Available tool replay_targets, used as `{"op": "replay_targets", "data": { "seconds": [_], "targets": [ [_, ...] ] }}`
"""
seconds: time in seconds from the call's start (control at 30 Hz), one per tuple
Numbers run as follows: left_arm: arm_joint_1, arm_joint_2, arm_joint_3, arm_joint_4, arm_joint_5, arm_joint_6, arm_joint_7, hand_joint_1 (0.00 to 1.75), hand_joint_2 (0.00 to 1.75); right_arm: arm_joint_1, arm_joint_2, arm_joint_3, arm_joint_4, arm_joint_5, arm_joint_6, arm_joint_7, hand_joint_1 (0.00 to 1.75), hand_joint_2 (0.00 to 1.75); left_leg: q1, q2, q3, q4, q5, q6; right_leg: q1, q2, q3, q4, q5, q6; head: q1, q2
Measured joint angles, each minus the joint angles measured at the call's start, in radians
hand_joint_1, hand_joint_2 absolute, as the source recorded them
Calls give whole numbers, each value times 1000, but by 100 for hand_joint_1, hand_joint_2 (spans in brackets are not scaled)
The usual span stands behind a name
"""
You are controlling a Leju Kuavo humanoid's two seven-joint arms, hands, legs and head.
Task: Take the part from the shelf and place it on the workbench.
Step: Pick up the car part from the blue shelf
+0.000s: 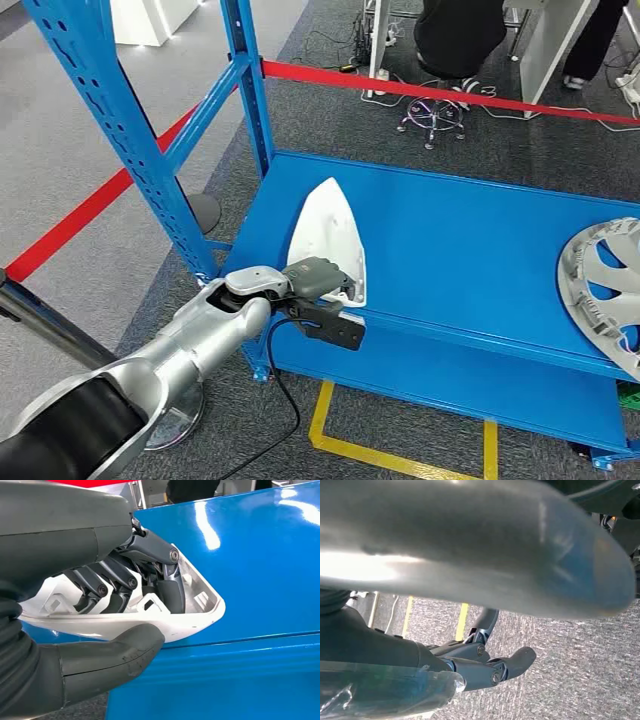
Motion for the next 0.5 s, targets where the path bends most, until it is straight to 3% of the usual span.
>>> {"op": "replay_targets", "data": {
  "seconds": [0.5],
  "targets": [
    [1, 5, -5, 0, 37, 4, -3, 175, 175, 0, 0, -9, 0, 0, -2, -1, 0, 0, 0, 0, 0, 0, 0, 0, 0, 0, 0, 0, 0, 0, 0, 0]
  ]
}}
